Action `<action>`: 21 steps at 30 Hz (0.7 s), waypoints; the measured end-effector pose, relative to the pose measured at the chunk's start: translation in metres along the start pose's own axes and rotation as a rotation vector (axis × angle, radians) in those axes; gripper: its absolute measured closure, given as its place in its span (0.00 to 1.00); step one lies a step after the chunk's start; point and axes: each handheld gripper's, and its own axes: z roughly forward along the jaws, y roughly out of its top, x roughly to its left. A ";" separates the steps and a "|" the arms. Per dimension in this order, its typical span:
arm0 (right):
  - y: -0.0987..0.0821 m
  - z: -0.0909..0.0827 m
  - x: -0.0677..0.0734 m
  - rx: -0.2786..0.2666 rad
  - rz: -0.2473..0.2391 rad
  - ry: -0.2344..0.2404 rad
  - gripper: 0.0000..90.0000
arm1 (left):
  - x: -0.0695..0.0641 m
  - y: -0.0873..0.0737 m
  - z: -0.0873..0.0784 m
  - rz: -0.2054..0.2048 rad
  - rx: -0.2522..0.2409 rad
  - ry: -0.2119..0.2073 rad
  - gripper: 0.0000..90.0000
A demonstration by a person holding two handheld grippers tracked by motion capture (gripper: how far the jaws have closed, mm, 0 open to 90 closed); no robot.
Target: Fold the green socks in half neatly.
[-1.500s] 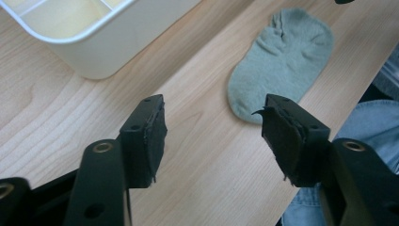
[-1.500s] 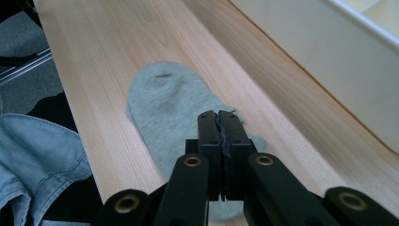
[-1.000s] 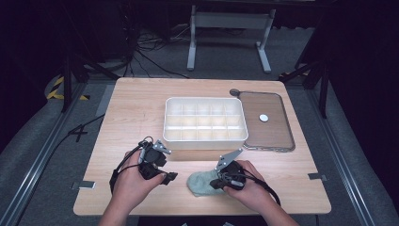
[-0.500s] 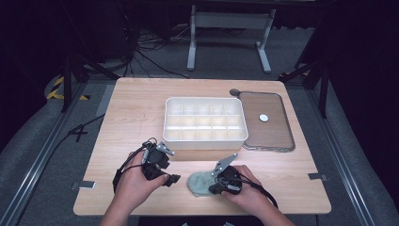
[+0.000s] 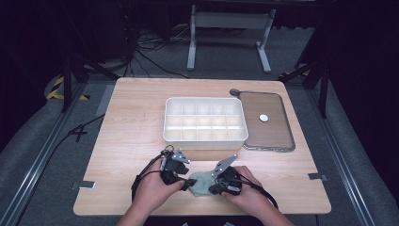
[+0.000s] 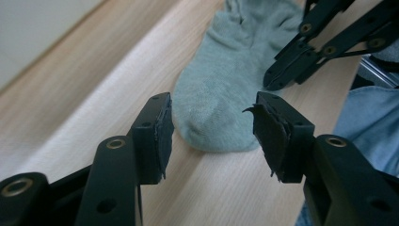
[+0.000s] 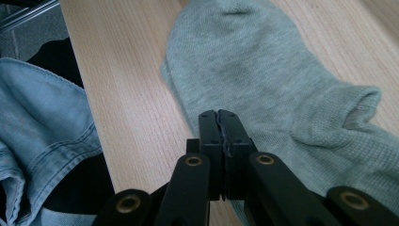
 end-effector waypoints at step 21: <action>-0.001 0.000 0.001 -0.005 0.000 -0.005 1.00 | -0.009 -0.005 0.024 0.062 0.101 0.014 0.51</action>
